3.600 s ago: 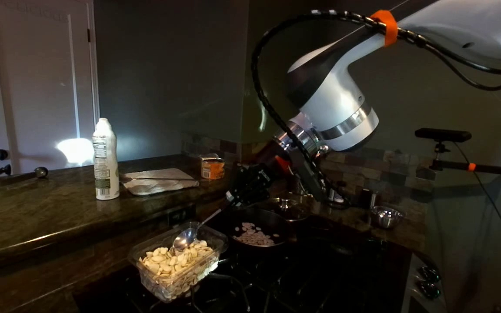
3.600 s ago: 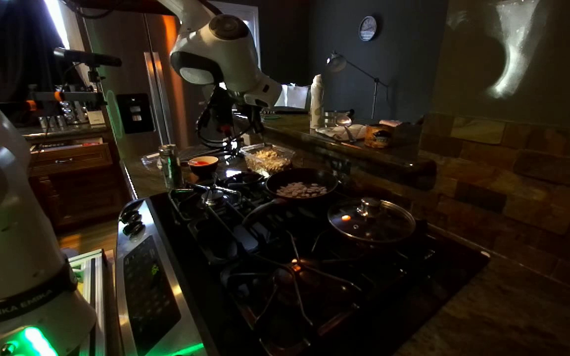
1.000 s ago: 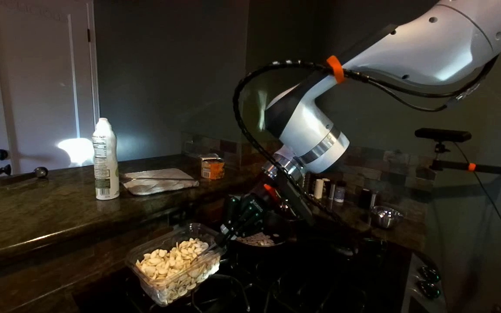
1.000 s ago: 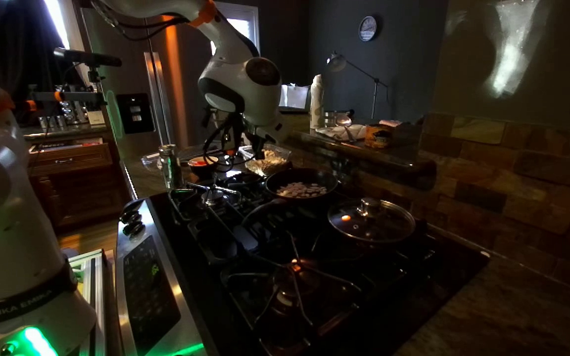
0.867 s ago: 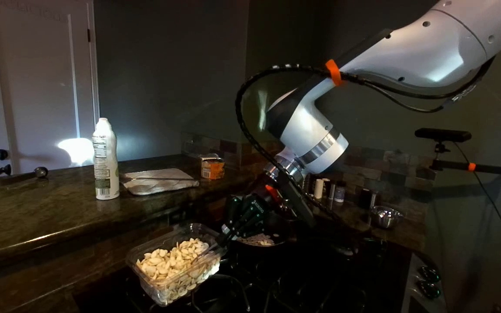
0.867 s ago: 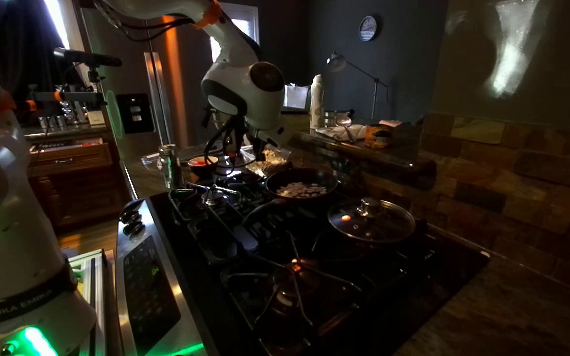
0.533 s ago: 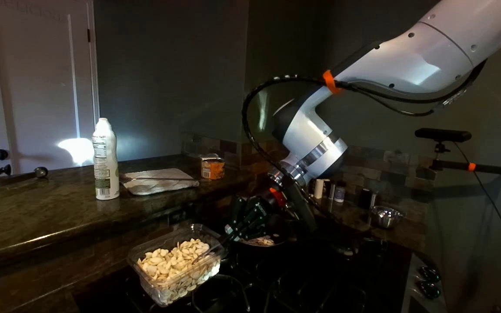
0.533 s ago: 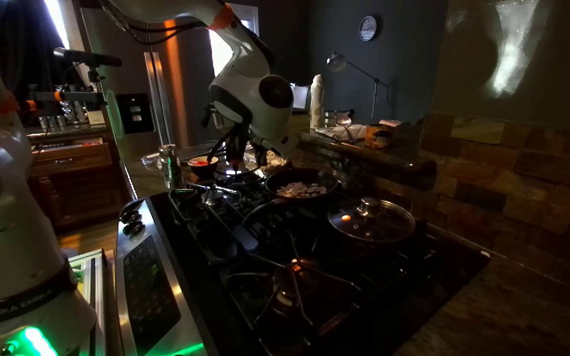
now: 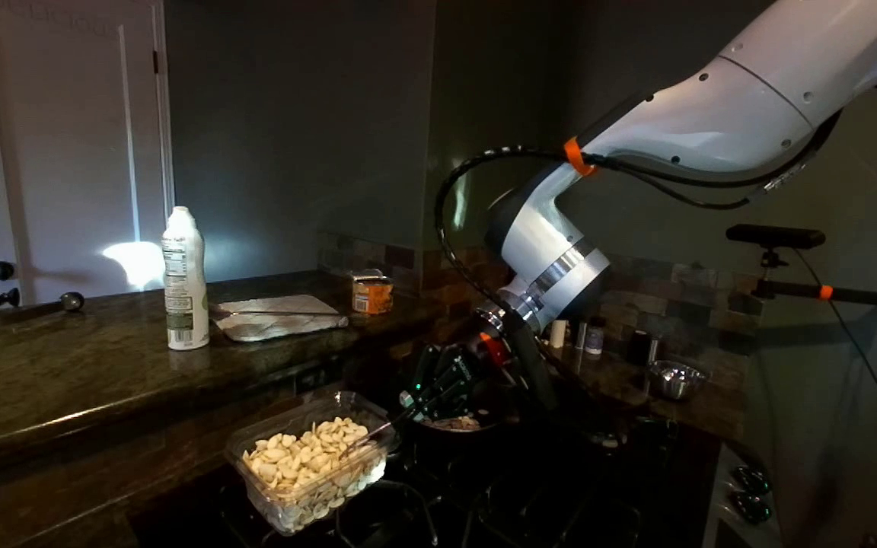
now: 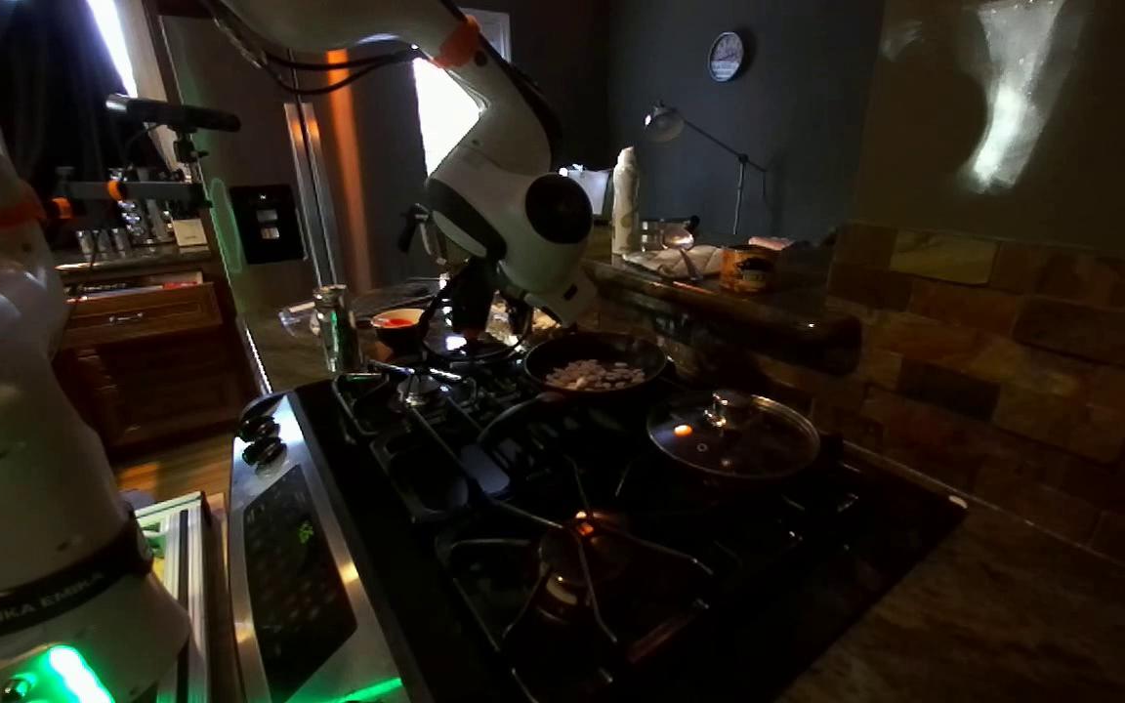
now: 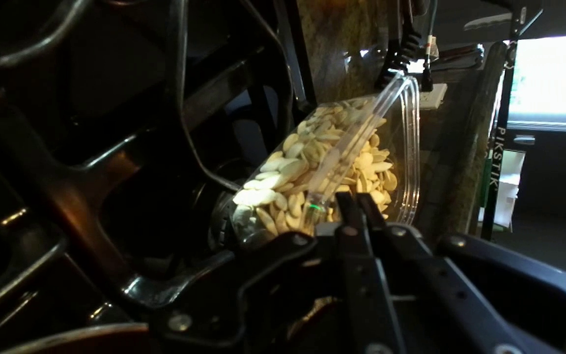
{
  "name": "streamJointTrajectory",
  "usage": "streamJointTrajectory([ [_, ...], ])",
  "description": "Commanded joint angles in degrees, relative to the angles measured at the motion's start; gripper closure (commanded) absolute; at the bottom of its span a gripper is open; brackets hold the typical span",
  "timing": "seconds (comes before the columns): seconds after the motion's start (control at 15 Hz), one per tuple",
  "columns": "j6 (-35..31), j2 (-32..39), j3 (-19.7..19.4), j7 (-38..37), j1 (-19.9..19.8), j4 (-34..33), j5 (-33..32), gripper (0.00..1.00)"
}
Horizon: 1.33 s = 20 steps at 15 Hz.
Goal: Use the white spoon to place some of the white objects from the clear container onto the pan.
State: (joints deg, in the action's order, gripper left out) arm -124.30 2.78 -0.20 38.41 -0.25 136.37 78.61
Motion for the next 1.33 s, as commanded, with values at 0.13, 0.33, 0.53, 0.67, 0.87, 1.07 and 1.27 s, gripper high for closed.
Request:
streamJointTrajectory([
  [0.13, 3.44, 0.12, -0.81, 4.28, -1.02, -0.32, 3.36, 0.99],
  [0.33, 4.70, 0.05, -1.08, 5.45, -1.36, -0.29, 4.19, 0.99],
  [0.53, 6.16, 0.05, -1.40, 6.41, -1.76, -0.31, 4.79, 0.99],
  [0.67, 7.14, 0.06, -1.66, 6.79, -1.94, -0.29, 4.75, 0.99],
  [0.87, 8.78, 0.04, -2.25, 7.80, -2.47, -0.15, 4.95, 0.99],
  [1.07, 10.63, 0.10, -2.98, 8.45, -3.24, -0.02, 5.02, 0.99],
  [1.27, 12.85, -0.02, -3.78, 9.16, -3.95, 0.25, 5.12, 0.99],
])
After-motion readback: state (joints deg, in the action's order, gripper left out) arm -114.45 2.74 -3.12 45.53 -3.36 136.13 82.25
